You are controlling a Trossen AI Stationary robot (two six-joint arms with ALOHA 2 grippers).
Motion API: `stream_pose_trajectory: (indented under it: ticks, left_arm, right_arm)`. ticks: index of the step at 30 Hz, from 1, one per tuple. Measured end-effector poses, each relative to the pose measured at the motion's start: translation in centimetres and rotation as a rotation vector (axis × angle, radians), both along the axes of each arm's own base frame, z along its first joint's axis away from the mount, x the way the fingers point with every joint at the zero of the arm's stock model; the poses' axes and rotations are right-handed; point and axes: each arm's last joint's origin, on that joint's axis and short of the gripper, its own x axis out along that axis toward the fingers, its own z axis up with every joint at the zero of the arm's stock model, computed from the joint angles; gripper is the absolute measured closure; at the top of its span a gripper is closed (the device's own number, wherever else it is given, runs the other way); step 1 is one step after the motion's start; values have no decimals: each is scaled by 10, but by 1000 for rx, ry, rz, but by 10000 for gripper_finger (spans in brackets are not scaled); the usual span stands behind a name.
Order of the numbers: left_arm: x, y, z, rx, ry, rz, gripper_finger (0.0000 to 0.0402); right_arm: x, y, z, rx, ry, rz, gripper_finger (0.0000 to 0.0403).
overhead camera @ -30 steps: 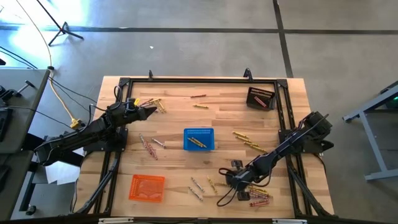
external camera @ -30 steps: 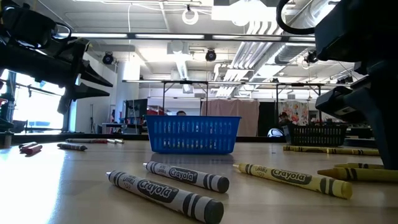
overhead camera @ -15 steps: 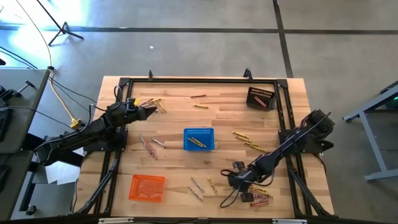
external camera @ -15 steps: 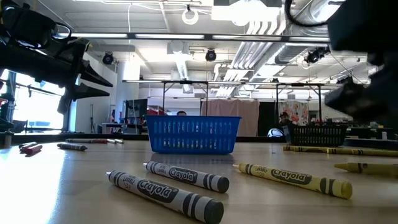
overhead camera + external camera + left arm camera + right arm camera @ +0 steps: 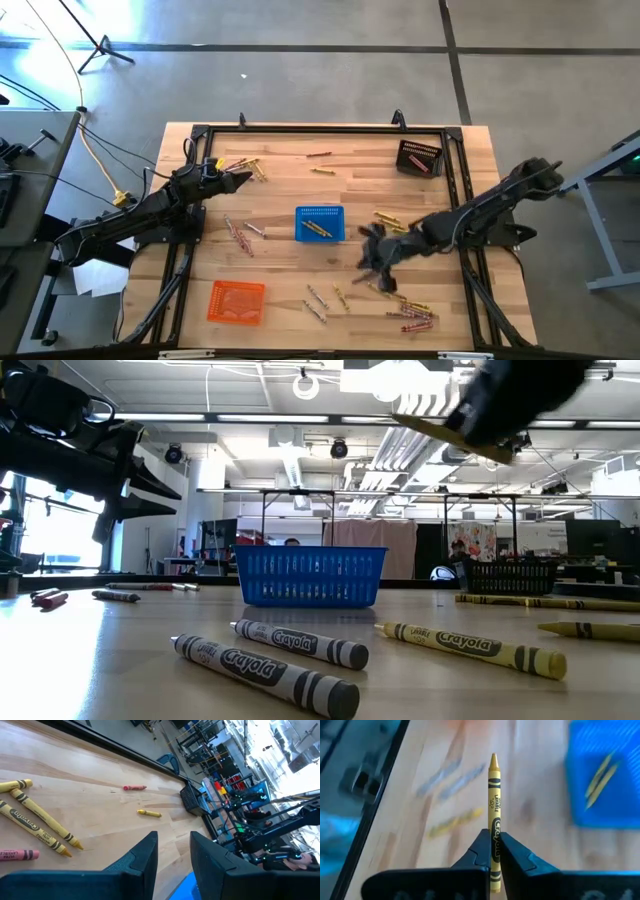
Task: Sort crayons
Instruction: Put the yellow crayon into the blue basket
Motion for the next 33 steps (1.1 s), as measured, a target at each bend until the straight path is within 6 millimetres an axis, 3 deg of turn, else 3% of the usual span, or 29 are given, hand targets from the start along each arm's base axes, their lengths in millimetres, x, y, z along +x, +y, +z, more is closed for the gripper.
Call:
stream_pose_trajectory:
  ticks: [4,12,24,33]
  left_arm:
    - [0,0,0,0,0,0,300]
    - [0,0,0,0,0,0,300]
    - [0,0,0,0,0,0,300]
    - [0,0,0,0,0,0,300]
  right_arm:
    - [17,-24,11,12,-131,-66,397]
    - [43,-63,12,45,-260,-148,392]
    - [74,-98,-28,48,-244,-225,388]
    - [74,-122,-39,96,-180,-344,374]
